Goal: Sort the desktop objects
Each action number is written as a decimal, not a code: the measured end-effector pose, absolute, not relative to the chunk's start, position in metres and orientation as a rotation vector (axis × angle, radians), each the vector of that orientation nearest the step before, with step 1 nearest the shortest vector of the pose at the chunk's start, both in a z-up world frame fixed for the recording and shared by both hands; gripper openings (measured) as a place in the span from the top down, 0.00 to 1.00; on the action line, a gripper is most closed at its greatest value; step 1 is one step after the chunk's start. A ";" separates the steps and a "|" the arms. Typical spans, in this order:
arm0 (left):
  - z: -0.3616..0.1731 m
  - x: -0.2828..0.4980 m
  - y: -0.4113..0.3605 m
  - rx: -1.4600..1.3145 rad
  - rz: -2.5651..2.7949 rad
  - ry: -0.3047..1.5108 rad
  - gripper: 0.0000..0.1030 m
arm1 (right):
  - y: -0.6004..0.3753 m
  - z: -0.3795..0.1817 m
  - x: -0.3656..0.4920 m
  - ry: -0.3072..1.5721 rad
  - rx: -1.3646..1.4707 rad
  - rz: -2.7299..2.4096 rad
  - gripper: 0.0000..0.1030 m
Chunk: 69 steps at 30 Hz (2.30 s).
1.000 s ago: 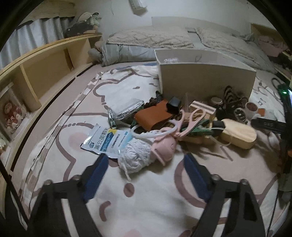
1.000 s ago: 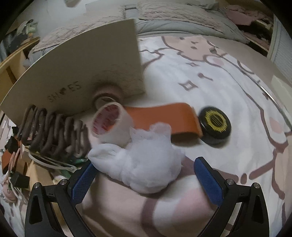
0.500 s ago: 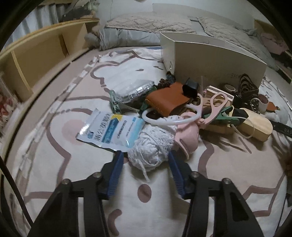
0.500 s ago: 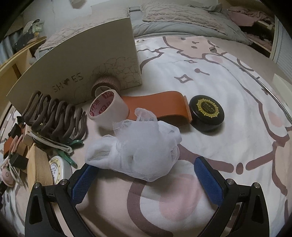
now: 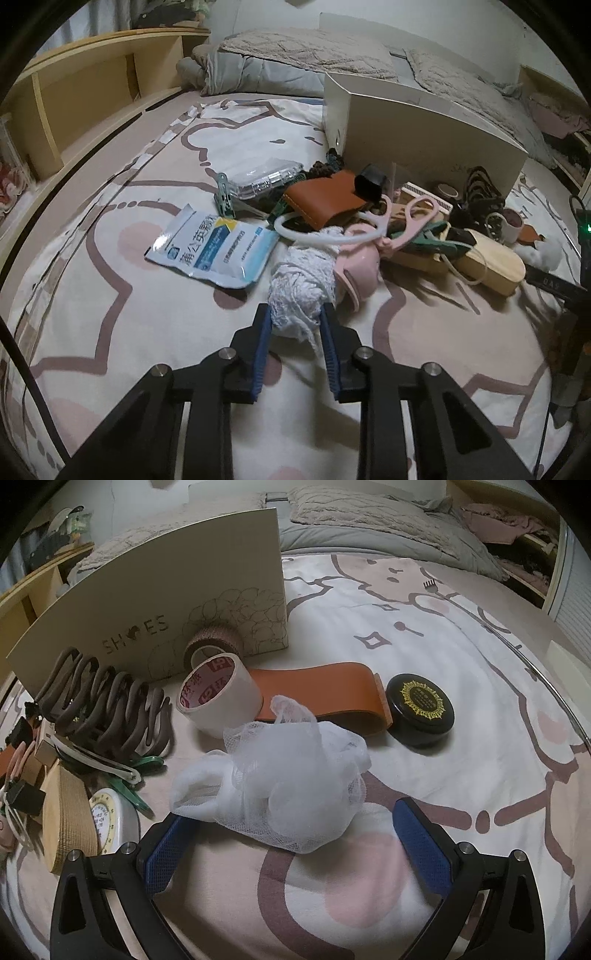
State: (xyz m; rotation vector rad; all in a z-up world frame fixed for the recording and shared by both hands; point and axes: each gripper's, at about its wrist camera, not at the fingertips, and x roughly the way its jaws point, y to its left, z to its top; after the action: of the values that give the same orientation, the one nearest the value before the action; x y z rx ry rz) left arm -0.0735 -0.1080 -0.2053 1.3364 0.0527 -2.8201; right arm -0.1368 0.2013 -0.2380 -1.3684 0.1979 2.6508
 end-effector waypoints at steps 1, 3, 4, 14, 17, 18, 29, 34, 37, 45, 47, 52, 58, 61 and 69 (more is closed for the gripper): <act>-0.205 -0.071 -0.107 1.338 -2.815 0.052 0.75 | 0.203 -0.238 -0.137 0.205 -1.369 2.653 0.00; -0.205 -0.068 -0.106 1.338 -2.809 0.068 0.75 | 0.202 -0.238 -0.135 0.201 -1.366 2.653 0.00; -0.204 -0.067 -0.106 1.338 -2.806 0.081 0.75 | 0.202 -0.238 -0.135 0.201 -1.366 2.653 0.00; -0.202 -0.041 -0.099 1.382 -2.788 0.123 0.76 | 0.201 -0.238 -0.135 0.208 -1.365 2.657 0.00; -0.202 -0.029 -0.093 1.412 -2.784 0.119 0.76 | 0.201 -0.238 -0.136 0.209 -1.365 2.657 0.00; -0.202 -0.026 -0.091 1.418 -2.784 0.124 0.76 | 0.202 -0.238 -0.135 0.210 -1.365 2.658 0.00; -0.199 -0.003 -0.071 1.475 -2.816 0.150 0.87 | 0.199 -0.237 -0.135 0.187 -1.367 2.650 0.00; -0.198 0.000 -0.062 1.466 -2.805 0.072 0.89 | 0.197 -0.237 -0.135 0.167 -1.372 2.642 0.00; -0.193 -0.002 -0.065 1.404 -2.801 0.070 0.53 | 0.198 -0.237 -0.134 0.172 -1.372 2.644 0.00; -0.190 -0.024 -0.078 1.338 -2.768 0.102 0.29 | 0.198 -0.236 -0.133 0.174 -1.369 2.646 0.00; -0.193 -0.033 -0.080 1.348 -2.757 0.117 0.29 | 0.199 -0.236 -0.132 0.178 -1.367 2.649 0.00; -0.202 -0.048 -0.082 1.364 -2.725 0.103 0.42 | 0.198 -0.236 -0.132 0.178 -1.365 2.651 0.00; -0.208 -0.042 -0.074 1.390 -2.736 0.057 0.63 | 0.199 -0.235 -0.130 0.194 -1.382 2.665 0.00; -0.207 -0.036 -0.074 1.395 -2.742 0.073 0.64 | 0.201 -0.233 -0.128 0.211 -1.403 2.685 0.00; -0.204 -0.019 -0.064 1.420 -2.772 0.064 0.64 | 0.216 -0.228 -0.130 0.291 -1.428 2.688 0.00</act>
State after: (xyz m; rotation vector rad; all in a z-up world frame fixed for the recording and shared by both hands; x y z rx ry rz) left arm -0.0195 -0.0644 -0.2043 1.4196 0.0640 -2.7718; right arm -0.1303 0.2162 -0.2278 -1.4284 0.2914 2.6879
